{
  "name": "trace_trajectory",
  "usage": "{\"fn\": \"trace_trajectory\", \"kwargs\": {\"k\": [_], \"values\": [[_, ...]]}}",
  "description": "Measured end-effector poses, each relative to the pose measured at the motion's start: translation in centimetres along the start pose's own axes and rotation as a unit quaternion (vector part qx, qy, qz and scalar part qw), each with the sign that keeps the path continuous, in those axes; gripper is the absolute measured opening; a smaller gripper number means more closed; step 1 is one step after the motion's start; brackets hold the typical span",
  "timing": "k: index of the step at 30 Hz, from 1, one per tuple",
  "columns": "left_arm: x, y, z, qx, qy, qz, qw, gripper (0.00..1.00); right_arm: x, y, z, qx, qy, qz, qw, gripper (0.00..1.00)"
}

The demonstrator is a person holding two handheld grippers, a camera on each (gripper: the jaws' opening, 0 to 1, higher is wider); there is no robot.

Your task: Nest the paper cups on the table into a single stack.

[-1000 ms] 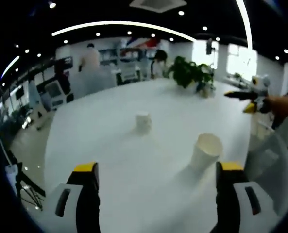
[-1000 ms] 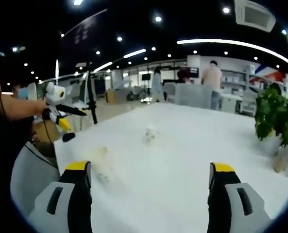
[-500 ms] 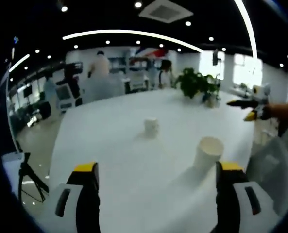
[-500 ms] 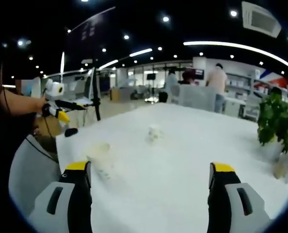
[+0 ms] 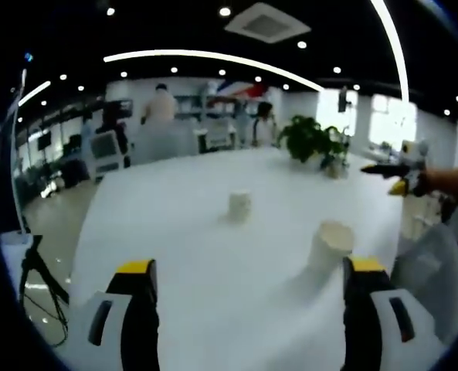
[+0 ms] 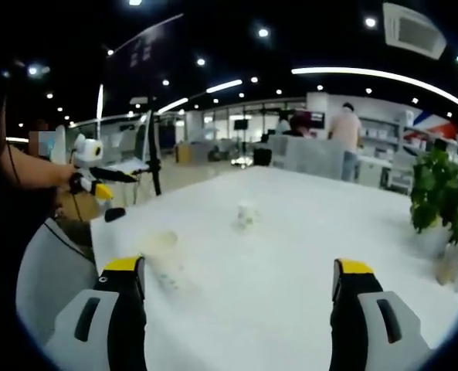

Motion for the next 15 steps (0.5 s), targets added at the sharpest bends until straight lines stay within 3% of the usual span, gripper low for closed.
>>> {"fn": "trace_trajectory", "kwargs": {"k": [3, 6, 11, 15], "values": [[-0.6, -0.3, 1.4, -0.013, -0.015, -0.016, 0.9997, 0.99, -0.1, 0.1, 0.0, 0.001, -0.003, 0.001, 1.0, 1.0], [-0.9, -0.7, 2.4, -0.014, -0.012, -0.011, 0.9998, 0.99, -0.2, 0.1, 0.3, -0.001, -0.007, 0.002, 1.0, 1.0], [-0.7, -1.8, 3.3, -0.026, -0.022, 0.006, 0.9994, 0.99, -0.2, 0.4, 0.7, -0.002, -0.01, 0.005, 0.9999, 1.0], [-1.0, -3.0, 3.1, -0.026, -0.019, 0.01, 0.9994, 0.99, -0.2, 0.4, 1.0, -0.003, -0.017, 0.008, 0.9998, 1.0]]}}
Point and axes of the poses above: the point that each gripper's makers call its tool centre point, and the gripper's own axes: y roughly backward along the fingers, x roughly to its right, z roughly out of its underside, the point moved 2 cm from there along y, roughly backward along the fingers, and after that the axes turned 4 degrees about z, right-handed, at the moved point
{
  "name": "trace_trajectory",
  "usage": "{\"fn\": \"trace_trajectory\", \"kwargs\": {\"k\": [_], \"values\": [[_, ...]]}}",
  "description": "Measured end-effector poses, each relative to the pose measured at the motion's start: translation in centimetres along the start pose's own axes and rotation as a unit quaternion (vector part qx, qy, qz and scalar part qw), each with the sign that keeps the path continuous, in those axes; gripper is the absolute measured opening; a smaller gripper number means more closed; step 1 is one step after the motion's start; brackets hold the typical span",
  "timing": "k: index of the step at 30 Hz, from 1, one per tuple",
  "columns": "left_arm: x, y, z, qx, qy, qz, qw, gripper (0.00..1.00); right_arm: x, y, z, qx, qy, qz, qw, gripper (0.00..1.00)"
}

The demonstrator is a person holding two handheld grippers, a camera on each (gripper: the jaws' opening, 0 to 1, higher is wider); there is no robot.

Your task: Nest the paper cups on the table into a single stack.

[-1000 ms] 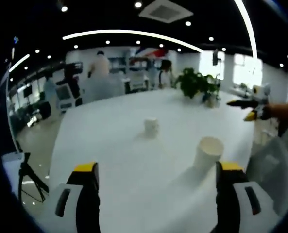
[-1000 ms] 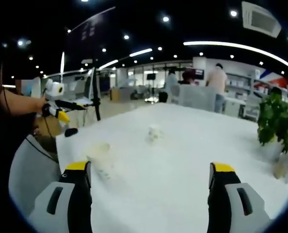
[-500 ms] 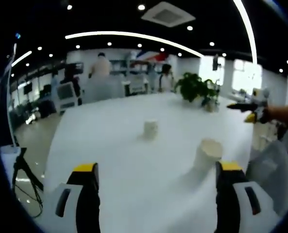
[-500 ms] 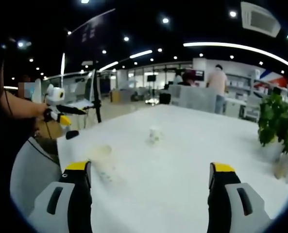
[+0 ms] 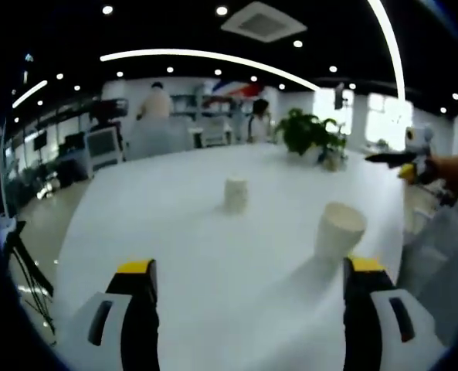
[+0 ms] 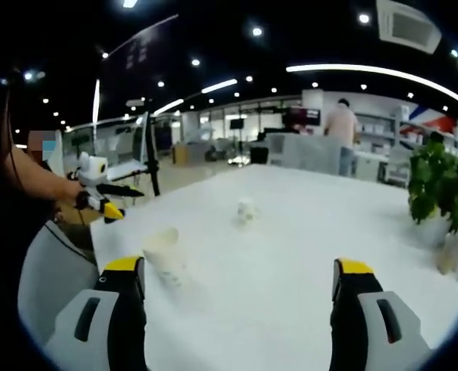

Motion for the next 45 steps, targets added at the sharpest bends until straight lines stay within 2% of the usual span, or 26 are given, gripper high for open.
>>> {"fn": "trace_trajectory", "kwargs": {"k": [7, 16, 30, 36, 38, 45], "values": [[-1.0, -2.7, -0.6, 0.001, -0.002, 0.002, 1.0, 0.99, -0.3, 0.1, 0.4, -0.003, -0.009, 0.003, 1.0, 1.0], [-1.3, -7.2, -2.8, 0.015, -0.006, 0.022, 0.9996, 0.99, 0.2, 0.3, 0.3, -0.004, -0.008, 0.009, 0.9999, 1.0], [-1.3, -14.1, -4.9, 0.002, -0.051, 0.06, 0.9969, 0.99, 0.8, -0.2, 0.8, -0.009, -0.014, 0.013, 0.9998, 1.0], [-1.1, -16.8, -5.4, -0.003, -0.055, 0.07, 0.996, 0.99, 0.9, -0.7, 0.8, -0.009, -0.018, 0.01, 0.9997, 1.0], [-1.9, -17.9, -5.8, -0.001, -0.056, 0.071, 0.9959, 0.99, 0.8, -0.8, 0.9, -0.01, -0.019, 0.007, 0.9997, 1.0], [-2.1, -20.6, -6.3, 0.004, -0.051, 0.071, 0.9961, 0.97, 0.7, -1.1, 1.0, -0.013, -0.019, 0.004, 0.9997, 1.0]]}}
Point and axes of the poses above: the point that each gripper's makers call its tool centre point, and the gripper's own axes: y roughly backward along the fingers, x roughly to its right, z roughly out of its underside, the point moved 2 cm from there along y, roughly backward along the fingers, and after that the axes turned 4 degrees about z, right-handed, at the moved point
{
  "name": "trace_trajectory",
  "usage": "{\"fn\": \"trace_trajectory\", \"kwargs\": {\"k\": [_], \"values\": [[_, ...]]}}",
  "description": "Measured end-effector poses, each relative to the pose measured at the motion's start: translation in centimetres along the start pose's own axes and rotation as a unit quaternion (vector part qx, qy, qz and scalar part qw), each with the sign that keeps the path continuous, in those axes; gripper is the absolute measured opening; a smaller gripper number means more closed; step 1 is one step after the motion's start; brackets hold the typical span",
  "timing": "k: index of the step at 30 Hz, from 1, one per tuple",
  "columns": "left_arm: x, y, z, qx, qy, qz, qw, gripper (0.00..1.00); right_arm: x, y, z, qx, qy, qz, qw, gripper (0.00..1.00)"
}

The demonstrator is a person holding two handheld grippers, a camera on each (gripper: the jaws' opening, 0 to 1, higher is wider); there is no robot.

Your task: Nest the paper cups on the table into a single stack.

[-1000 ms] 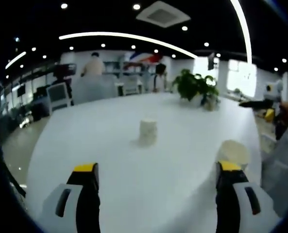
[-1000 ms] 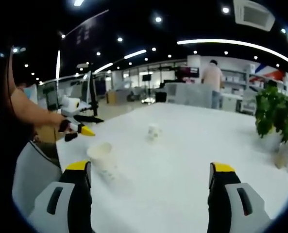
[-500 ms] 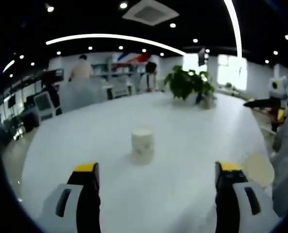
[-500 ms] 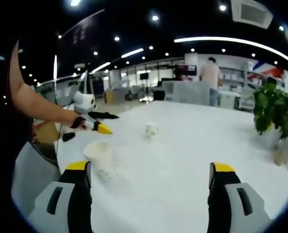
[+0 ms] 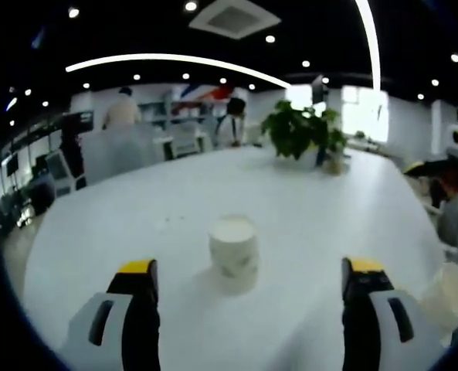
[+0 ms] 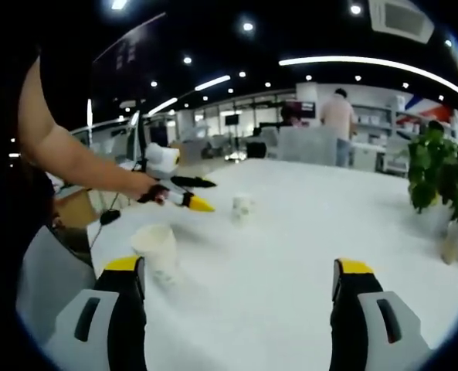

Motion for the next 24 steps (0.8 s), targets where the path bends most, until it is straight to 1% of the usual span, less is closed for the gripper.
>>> {"fn": "trace_trajectory", "kwargs": {"k": [3, 6, 16, 19, 21, 24], "values": [[-0.5, -1.2, 0.1, -0.002, -0.005, -0.005, 1.0, 0.93, -0.1, 0.0, 0.0, 0.0, -0.003, 0.0, 1.0, 1.0], [-0.7, -2.0, 0.0, -0.003, -0.007, -0.007, 0.9999, 0.91, 0.0, -0.1, 0.2, -0.002, -0.004, 0.0, 1.0, 1.0], [-1.1, -5.2, -0.1, -0.008, -0.008, -0.003, 0.9999, 0.82, 0.7, 0.0, 0.5, -0.007, -0.008, 0.006, 0.9999, 1.0], [-1.2, -5.7, -0.1, -0.009, -0.017, -0.008, 0.9998, 0.73, 0.9, 0.0, 0.6, -0.007, -0.011, 0.007, 0.9999, 1.0], [-1.1, -6.1, -0.3, -0.006, -0.019, -0.007, 0.9998, 0.71, 1.0, 0.0, 0.6, -0.008, -0.013, 0.008, 0.9998, 1.0], [-1.1, -6.6, -0.2, -0.012, -0.024, -0.006, 0.9996, 0.66, 1.0, 0.1, 0.8, -0.008, -0.015, 0.008, 0.9998, 1.0]]}}
Point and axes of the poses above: the point that each gripper's makers call its tool centre point, and the gripper's own axes: y roughly backward along the fingers, x roughly to its right, z roughly out of its underside, the point moved 2 cm from there along y, roughly backward along the fingers, and after that the axes turned 4 degrees about z, right-handed, at the moved point
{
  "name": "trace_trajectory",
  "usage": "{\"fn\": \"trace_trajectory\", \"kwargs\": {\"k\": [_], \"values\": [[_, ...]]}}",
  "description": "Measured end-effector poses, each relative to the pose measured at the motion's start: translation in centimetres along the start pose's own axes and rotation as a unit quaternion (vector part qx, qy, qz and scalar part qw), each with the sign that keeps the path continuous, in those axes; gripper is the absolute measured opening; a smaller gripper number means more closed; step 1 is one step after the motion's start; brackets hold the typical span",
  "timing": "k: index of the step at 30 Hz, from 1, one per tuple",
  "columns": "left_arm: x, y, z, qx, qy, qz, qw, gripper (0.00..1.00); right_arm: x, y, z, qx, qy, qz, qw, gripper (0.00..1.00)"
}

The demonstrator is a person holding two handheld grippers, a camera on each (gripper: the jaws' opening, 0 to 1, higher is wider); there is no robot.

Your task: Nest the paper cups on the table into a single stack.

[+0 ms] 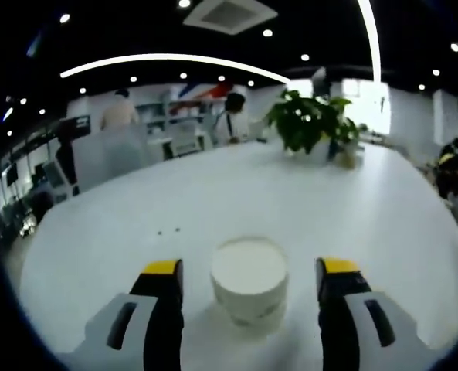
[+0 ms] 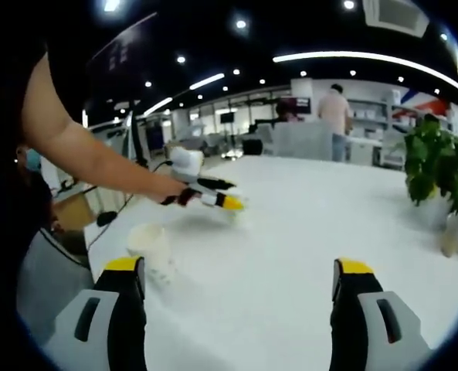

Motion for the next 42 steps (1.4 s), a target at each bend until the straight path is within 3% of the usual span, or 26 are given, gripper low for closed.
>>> {"fn": "trace_trajectory", "kwargs": {"k": [3, 5, 6, 14, 26, 42], "values": [[-0.1, -0.3, 0.8, -0.026, -0.021, -0.001, 0.9995, 0.55, -0.1, 0.0, 0.1, -0.002, 0.0, -0.001, 1.0, 1.0], [-0.1, -0.3, 1.4, -0.041, -0.029, -0.001, 0.9988, 0.41, -0.1, 0.0, 0.1, -0.003, 0.0, -0.002, 1.0, 1.0], [-0.2, -0.4, 1.1, -0.03, -0.022, -0.001, 0.9993, 0.41, -0.1, 0.1, 0.1, -0.003, 0.0, -0.002, 1.0, 1.0], [-0.5, -0.5, 1.1, -0.03, -0.01, 0.002, 0.9995, 0.4, 0.1, 0.0, -0.1, -0.001, 0.0, -0.001, 1.0, 1.0], [-1.7, 0.1, 0.6, -0.043, -0.001, -0.014, 0.999, 0.39, -0.1, 0.0, -0.1, 0.001, 0.0, -0.002, 1.0, 1.0], [-2.6, 1.9, -2.4, -0.051, -0.003, -0.013, 0.9986, 0.39, -1.1, -0.2, -0.3, 0.003, 0.006, -0.013, 0.9999, 0.99]]}}
Point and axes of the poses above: the point that each gripper's makers call its tool centre point, and the gripper's own axes: y roughly backward along the fingers, x roughly to its right, z roughly out of its underside, the point moved 2 cm from there along y, roughly backward along the fingers, and after that the axes turned 4 degrees about z, right-handed, at the moved point
